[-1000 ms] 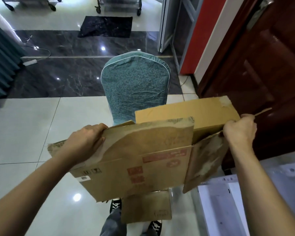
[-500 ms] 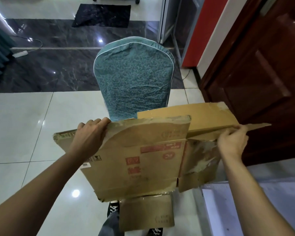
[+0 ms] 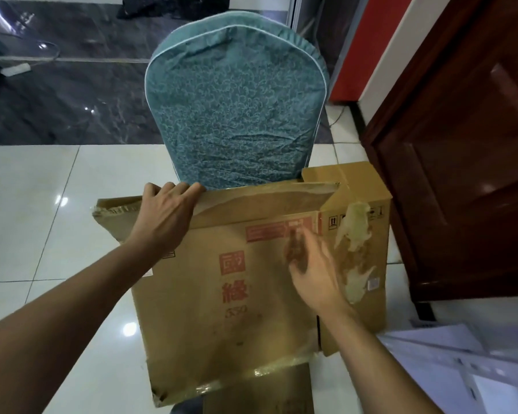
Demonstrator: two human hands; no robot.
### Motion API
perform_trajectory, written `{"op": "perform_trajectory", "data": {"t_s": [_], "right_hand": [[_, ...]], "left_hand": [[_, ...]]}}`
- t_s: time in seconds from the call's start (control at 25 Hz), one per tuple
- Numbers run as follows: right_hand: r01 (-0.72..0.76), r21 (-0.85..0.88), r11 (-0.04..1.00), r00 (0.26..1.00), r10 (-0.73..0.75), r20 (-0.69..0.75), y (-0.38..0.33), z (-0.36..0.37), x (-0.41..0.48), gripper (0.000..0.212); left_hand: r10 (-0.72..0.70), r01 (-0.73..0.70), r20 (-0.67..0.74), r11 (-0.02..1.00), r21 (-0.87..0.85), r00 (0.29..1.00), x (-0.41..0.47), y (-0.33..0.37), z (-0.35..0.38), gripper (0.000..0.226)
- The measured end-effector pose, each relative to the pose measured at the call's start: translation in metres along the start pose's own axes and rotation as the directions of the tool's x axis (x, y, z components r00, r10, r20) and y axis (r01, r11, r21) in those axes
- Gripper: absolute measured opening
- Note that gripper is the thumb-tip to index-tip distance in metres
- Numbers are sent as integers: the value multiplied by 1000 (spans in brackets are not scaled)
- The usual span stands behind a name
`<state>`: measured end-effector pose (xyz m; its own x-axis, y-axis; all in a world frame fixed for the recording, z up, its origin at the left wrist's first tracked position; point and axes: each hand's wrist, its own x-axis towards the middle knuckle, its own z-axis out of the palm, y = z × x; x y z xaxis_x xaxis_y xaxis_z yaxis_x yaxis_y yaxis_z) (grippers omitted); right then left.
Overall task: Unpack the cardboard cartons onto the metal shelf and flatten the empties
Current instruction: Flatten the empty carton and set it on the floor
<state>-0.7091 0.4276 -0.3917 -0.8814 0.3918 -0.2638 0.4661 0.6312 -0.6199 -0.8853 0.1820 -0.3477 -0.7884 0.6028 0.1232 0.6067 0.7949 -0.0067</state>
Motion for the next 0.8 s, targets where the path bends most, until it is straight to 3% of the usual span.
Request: {"op": "perform_trajectory", "data": {"t_s": [0.16, 0.36, 0.6, 0.68, 0.8], "right_hand": [[27, -279, 960, 987, 19, 160, 24, 59, 38, 93], [55, -424, 904, 960, 70, 273, 58, 127, 61, 109], [-33, -513, 858, 889, 259, 377, 97, 189, 78, 117], [-68, -510, 857, 875, 297, 382, 104, 203, 83, 123], [-104, -531, 841, 863, 342, 373, 105, 211, 87, 128]], "left_hand": [[13, -12, 35, 1000, -26, 999, 21, -15, 47, 22], [-70, 71, 49, 997, -28, 996, 37, -36, 104, 29], [-68, 89, 176, 989, -115, 982, 10, -25, 177, 73], [-48, 103, 400, 988, -117, 915, -24, -3, 210, 83], [-96, 231, 737, 969, -84, 669, -76, 22, 254, 106]]}}
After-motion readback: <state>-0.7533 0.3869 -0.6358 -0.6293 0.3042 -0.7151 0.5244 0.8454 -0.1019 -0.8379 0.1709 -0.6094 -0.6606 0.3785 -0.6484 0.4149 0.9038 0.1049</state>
